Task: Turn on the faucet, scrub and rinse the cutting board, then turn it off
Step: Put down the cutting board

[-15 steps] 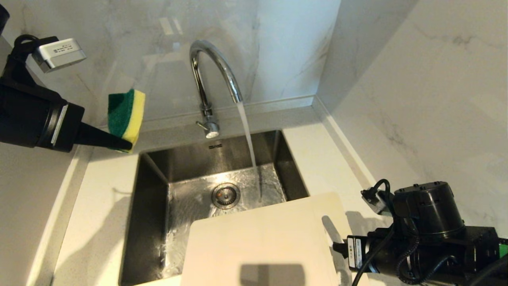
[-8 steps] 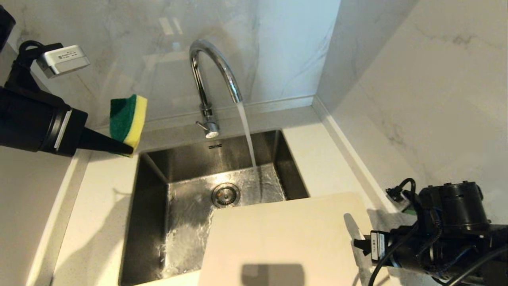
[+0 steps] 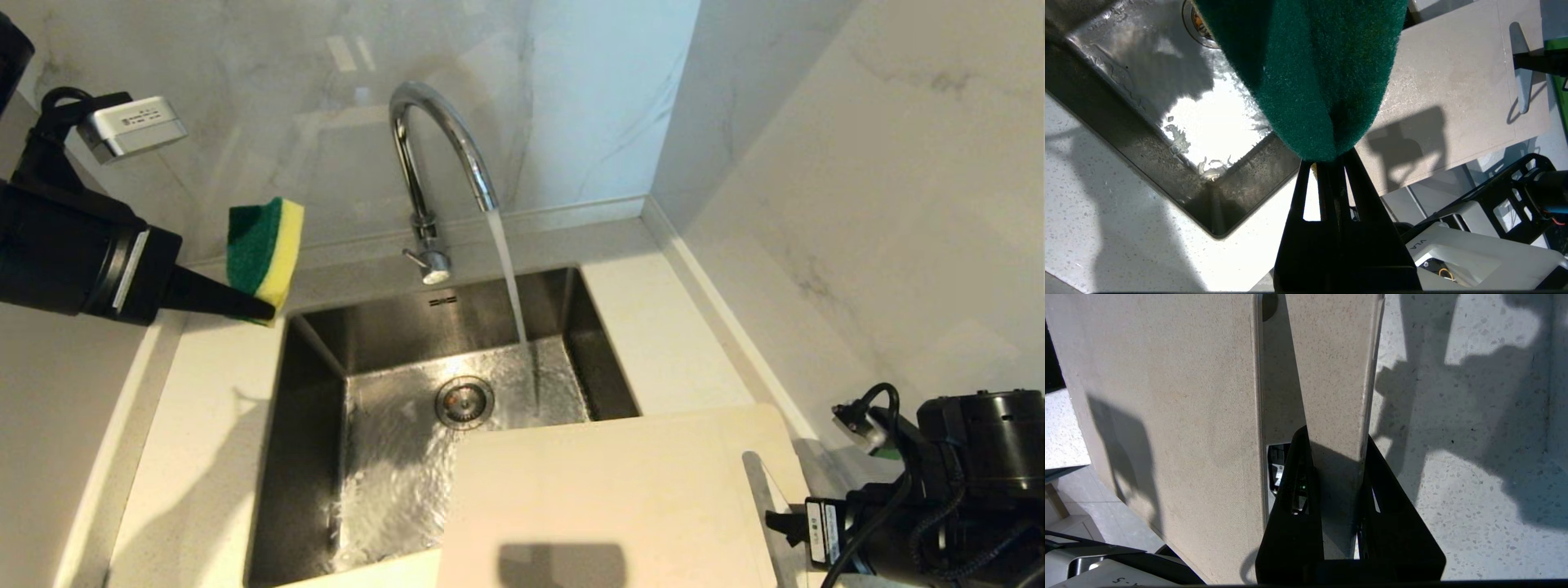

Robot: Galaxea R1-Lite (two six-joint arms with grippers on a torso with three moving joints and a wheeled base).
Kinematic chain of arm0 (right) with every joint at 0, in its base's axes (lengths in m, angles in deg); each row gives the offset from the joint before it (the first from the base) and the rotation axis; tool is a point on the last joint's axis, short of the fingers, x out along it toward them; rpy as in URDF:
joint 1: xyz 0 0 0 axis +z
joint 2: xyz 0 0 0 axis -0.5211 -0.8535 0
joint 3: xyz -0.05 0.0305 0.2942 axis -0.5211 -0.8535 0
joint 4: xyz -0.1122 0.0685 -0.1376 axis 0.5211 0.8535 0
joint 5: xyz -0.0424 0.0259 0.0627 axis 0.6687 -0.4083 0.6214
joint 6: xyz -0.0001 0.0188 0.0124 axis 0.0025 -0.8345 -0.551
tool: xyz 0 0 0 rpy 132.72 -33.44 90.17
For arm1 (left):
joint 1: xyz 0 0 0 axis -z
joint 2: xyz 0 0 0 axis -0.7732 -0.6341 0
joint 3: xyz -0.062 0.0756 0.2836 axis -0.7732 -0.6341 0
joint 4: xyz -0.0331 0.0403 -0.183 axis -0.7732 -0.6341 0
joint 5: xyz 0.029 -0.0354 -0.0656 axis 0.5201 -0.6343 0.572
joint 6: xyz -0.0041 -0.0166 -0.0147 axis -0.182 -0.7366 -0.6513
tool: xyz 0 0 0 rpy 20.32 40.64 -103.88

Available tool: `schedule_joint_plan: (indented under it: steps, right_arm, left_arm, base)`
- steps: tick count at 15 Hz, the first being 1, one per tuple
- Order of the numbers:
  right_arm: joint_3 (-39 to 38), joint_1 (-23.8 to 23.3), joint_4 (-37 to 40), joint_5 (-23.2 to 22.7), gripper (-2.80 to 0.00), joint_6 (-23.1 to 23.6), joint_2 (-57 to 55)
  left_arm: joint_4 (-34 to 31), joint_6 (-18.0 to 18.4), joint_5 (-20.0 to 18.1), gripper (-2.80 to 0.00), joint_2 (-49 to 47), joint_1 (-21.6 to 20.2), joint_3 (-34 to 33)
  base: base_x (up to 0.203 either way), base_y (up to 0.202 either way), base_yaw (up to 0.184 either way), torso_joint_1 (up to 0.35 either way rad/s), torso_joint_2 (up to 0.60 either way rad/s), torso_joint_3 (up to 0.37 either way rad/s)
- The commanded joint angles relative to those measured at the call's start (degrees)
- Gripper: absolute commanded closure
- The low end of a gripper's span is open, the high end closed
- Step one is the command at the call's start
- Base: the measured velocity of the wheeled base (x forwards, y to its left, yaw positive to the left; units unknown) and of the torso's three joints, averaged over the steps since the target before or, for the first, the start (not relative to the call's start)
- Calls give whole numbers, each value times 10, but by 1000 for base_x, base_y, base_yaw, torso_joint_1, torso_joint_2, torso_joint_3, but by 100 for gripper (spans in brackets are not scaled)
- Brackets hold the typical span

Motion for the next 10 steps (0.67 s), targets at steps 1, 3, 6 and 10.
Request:
schedule_joint_plan:
  steps: [1, 3, 6, 10]
  right_arm:
    - [-6, -1, -1, -1, 0, -2, -2]
    - [-5, -1, -3, -2, -280, 0, -7]
    - [-4, -1, -6, -2, -280, 2, -12]
    - [0, -1, -8, -3, -280, 4, -13]
  left_arm:
    - [-2, -1, -1, 0, 3, 0, -4]
    - [-2, -1, -1, 0, 3, -1, -5]
    - [-2, -1, -1, 0, 4, -1, -7]
    - [-2, -1, -1, 0, 5, -1, -7]
  base:
    - [0, 0, 0, 0, 0, 0]
    - [0, 0, 0, 0, 0, 0]
    - [0, 0, 0, 0, 0, 0]
    - [0, 0, 0, 0, 0, 0]
